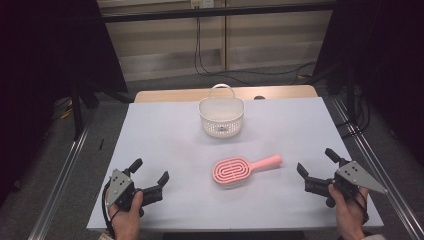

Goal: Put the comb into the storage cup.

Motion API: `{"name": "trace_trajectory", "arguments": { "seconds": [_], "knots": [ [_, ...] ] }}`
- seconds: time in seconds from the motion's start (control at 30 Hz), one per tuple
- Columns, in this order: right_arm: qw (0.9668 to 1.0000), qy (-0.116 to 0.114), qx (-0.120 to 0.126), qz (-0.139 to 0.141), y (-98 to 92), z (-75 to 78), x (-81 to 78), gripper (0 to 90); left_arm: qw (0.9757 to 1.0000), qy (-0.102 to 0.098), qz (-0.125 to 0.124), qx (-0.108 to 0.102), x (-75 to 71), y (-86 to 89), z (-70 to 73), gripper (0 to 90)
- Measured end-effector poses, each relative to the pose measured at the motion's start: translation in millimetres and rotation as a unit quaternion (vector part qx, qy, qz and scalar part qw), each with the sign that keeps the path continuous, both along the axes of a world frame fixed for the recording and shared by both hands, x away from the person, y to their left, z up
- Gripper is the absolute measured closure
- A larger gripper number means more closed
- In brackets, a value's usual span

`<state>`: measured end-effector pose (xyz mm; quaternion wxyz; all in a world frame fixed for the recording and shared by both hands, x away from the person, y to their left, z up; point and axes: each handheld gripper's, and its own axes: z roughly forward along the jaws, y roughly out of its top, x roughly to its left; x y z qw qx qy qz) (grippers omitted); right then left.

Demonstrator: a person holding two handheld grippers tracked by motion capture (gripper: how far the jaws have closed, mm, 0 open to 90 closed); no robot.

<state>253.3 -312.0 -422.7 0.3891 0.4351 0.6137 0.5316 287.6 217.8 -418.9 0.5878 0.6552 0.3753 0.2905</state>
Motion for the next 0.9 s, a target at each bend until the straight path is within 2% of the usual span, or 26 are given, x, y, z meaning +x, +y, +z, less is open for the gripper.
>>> {"name": "trace_trajectory", "arguments": {
  "seconds": [0.67,0.77,0.87,0.9],
  "knots": [
    [0.9999,0.003,-0.005,0.013,2.8,-2.7,4.2,0.0,1.0000,0.001,0.006,0.001,1.6,-0.5,-0.7,2.3],
    [0.9999,0.011,-0.005,0.011,3.7,-3.3,5.5,0.0,1.0000,0.002,0.007,-0.001,1.1,-0.2,-1.3,2.3],
    [0.9998,0.010,-0.005,0.016,4.6,-3.4,6.5,0.0,1.0000,0.002,0.007,0.004,0.4,0.2,-1.1,2.2],
    [0.9998,0.010,-0.007,0.017,7.1,-3.2,7.3,0.0,1.0000,0.006,0.004,-0.002,0.7,-1.2,-0.9,1.9]
  ]
}}
